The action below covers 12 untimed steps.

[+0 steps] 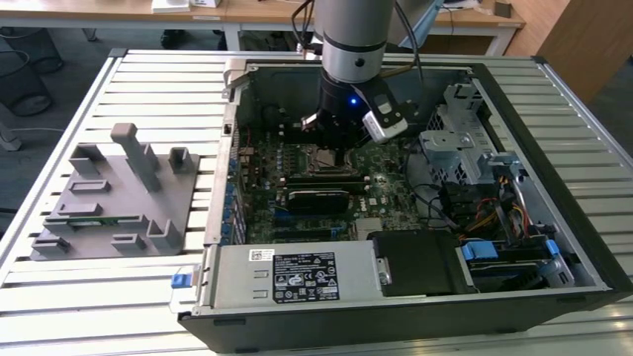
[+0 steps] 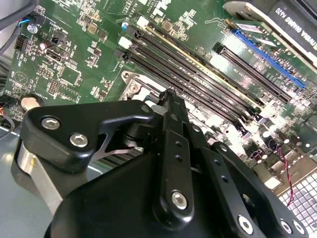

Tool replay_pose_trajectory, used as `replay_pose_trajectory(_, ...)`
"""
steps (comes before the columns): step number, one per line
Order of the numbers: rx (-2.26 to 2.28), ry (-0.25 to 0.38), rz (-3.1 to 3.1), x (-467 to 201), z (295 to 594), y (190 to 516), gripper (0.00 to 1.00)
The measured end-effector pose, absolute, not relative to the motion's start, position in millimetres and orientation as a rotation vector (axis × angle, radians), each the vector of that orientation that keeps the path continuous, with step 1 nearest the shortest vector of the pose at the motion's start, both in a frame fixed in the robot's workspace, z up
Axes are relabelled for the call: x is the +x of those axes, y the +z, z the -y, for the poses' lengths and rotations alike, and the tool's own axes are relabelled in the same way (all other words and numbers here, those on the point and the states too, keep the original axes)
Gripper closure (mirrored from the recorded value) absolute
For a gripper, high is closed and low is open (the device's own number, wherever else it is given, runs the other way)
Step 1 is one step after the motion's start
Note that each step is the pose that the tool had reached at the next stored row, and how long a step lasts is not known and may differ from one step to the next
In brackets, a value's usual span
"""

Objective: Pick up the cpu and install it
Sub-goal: 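Install the second cpu locking lever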

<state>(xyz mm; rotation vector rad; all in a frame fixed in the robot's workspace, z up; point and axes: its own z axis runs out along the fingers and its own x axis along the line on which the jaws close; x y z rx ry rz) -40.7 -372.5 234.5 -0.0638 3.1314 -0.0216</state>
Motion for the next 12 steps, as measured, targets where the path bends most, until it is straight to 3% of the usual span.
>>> replay_pose_trajectory(12,-0.064,-0.021,-3.133,-40.1,380.9,234.5,0.89)
